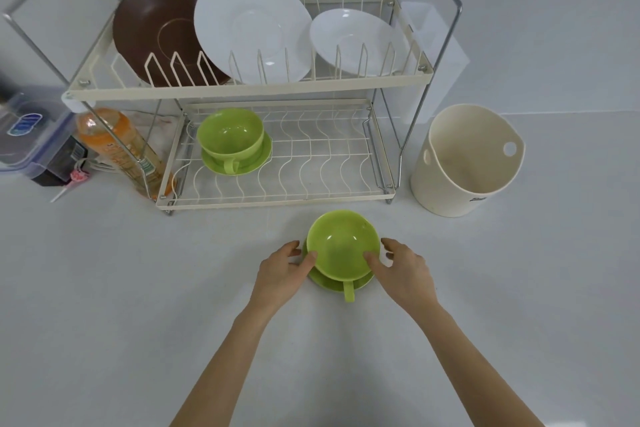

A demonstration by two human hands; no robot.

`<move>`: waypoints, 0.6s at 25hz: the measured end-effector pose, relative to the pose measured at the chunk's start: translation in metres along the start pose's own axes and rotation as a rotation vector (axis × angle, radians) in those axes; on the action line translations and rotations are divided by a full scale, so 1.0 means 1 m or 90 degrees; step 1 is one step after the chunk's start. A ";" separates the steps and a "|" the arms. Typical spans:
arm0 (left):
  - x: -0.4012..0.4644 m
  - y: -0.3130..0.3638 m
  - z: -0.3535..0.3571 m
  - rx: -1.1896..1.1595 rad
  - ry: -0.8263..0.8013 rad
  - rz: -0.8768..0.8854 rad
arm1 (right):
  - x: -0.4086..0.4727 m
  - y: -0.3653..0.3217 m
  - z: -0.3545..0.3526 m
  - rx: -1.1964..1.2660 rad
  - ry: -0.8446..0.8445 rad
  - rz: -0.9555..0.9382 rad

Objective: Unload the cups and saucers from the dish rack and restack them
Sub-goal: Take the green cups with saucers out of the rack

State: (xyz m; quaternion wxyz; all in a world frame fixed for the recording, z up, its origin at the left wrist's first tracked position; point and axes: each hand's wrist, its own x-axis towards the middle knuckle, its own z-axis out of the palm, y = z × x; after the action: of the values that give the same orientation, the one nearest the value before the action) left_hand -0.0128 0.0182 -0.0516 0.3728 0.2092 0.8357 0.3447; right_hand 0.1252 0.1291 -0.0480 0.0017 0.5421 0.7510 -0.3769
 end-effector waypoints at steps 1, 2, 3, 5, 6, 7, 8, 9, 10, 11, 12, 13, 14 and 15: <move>0.001 0.001 -0.006 -0.001 0.023 0.010 | 0.002 -0.004 -0.003 -0.005 0.011 -0.015; 0.002 0.002 -0.014 -0.007 0.050 0.020 | 0.004 -0.010 -0.005 -0.001 0.024 -0.038; 0.004 0.003 -0.024 -0.014 0.082 0.032 | 0.006 -0.017 -0.008 0.013 0.034 -0.066; 0.011 0.007 -0.047 -0.028 0.147 0.052 | 0.012 -0.038 -0.011 0.058 0.033 -0.118; 0.015 0.008 -0.060 -0.035 0.174 0.059 | 0.016 -0.052 -0.011 0.071 0.017 -0.139; 0.021 0.008 -0.072 -0.043 0.193 0.064 | 0.021 -0.066 -0.010 0.072 -0.003 -0.158; 0.028 0.010 -0.083 -0.053 0.210 0.065 | 0.026 -0.079 -0.008 0.065 -0.020 -0.179; 0.035 0.010 -0.094 -0.060 0.226 0.064 | 0.032 -0.094 -0.006 0.056 -0.034 -0.195; 0.042 0.012 -0.105 -0.062 0.240 0.063 | 0.037 -0.108 -0.003 0.051 -0.046 -0.205; 0.051 0.012 -0.115 -0.065 0.250 0.061 | 0.045 -0.121 0.002 0.052 -0.060 -0.206; 0.059 0.013 -0.123 -0.071 0.256 0.061 | 0.052 -0.133 0.006 0.060 -0.077 -0.197; 0.068 0.014 -0.130 -0.079 0.259 0.056 | 0.061 -0.144 0.009 0.072 -0.097 -0.181; 0.077 0.014 -0.136 -0.084 0.259 0.047 | 0.069 -0.155 0.013 0.082 -0.119 -0.163; 0.088 0.013 -0.141 -0.080 0.253 0.033 | 0.078 -0.165 0.018 0.087 -0.139 -0.148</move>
State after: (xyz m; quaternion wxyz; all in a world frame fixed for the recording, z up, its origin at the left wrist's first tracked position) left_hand -0.1759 0.0208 -0.0162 0.2040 0.1348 0.8640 0.4402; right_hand -0.0492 0.1613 0.0005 0.0030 0.4063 0.7764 -0.4817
